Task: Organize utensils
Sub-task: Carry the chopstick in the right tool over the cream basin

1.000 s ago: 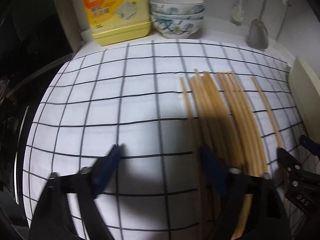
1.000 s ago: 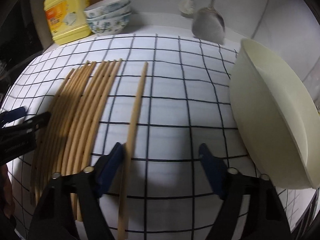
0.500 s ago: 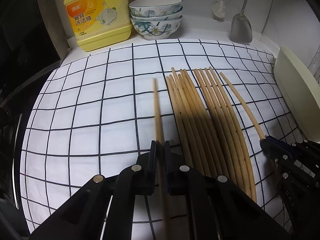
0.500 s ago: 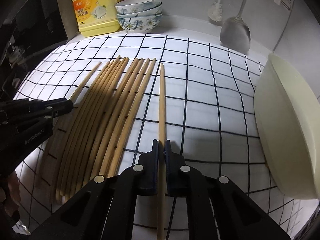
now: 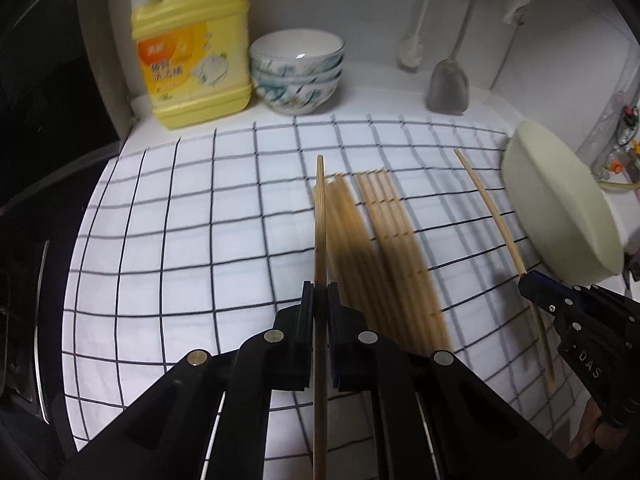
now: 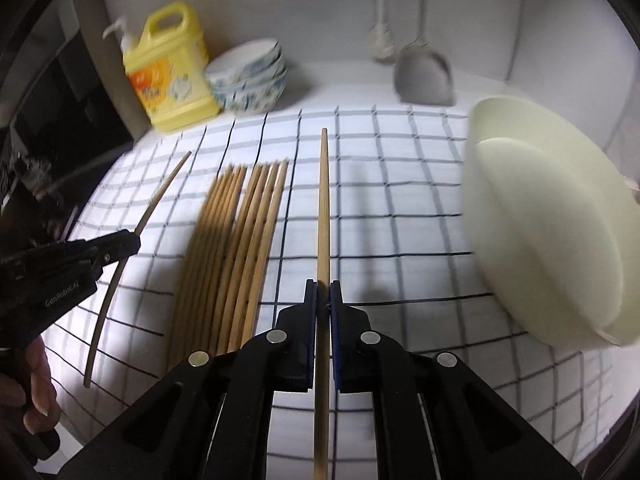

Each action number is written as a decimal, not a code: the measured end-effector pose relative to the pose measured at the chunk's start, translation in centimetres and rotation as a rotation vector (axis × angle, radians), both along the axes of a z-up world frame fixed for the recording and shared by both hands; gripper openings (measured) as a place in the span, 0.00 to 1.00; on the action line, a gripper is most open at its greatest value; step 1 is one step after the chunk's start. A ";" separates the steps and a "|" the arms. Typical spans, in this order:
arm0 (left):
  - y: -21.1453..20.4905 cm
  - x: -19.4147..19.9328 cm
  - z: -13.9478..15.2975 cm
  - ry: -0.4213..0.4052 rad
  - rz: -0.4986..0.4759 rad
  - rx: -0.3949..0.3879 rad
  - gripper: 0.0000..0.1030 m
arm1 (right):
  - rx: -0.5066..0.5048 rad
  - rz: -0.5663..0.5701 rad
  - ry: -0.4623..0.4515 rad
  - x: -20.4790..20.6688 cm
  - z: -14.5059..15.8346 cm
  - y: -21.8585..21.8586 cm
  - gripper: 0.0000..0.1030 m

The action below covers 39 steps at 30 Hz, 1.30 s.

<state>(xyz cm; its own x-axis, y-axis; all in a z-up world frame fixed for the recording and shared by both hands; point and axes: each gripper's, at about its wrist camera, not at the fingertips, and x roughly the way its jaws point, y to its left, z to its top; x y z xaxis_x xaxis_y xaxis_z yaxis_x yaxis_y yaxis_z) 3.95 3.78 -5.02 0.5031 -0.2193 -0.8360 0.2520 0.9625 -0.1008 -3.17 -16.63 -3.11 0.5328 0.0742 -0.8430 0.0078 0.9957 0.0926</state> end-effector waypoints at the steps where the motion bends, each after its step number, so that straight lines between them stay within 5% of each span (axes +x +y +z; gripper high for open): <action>1: -0.5 -0.2 0.8 -0.010 -0.019 -0.010 0.07 | 0.005 -0.013 -0.010 -0.3 0.6 -0.4 0.06; 11: -11.0 -0.5 7.4 -0.088 -0.201 -0.103 0.07 | -0.008 -0.184 -0.116 -3.6 6.7 -9.5 0.06; 17: -19.4 0.9 10.1 -0.091 -0.275 -0.147 0.07 | -0.021 -0.249 -0.141 -3.4 7.9 -16.8 0.06; 28: -33.2 3.5 4.9 0.004 -0.340 -0.117 0.07 | 0.055 -0.304 -0.060 1.1 3.6 -27.4 0.06; 39: -36.3 6.6 -0.2 0.075 -0.318 -0.068 0.07 | 0.091 -0.282 0.058 4.3 -1.5 -29.8 0.06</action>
<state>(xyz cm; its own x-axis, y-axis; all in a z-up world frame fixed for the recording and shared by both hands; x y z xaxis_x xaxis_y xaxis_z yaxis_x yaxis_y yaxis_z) 10.52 -32.55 -5.18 0.3383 -0.4123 -0.8459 0.5284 0.8270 -0.1917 1.12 -46.44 -4.62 0.4942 0.0063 -0.8693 0.2910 0.9411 0.1723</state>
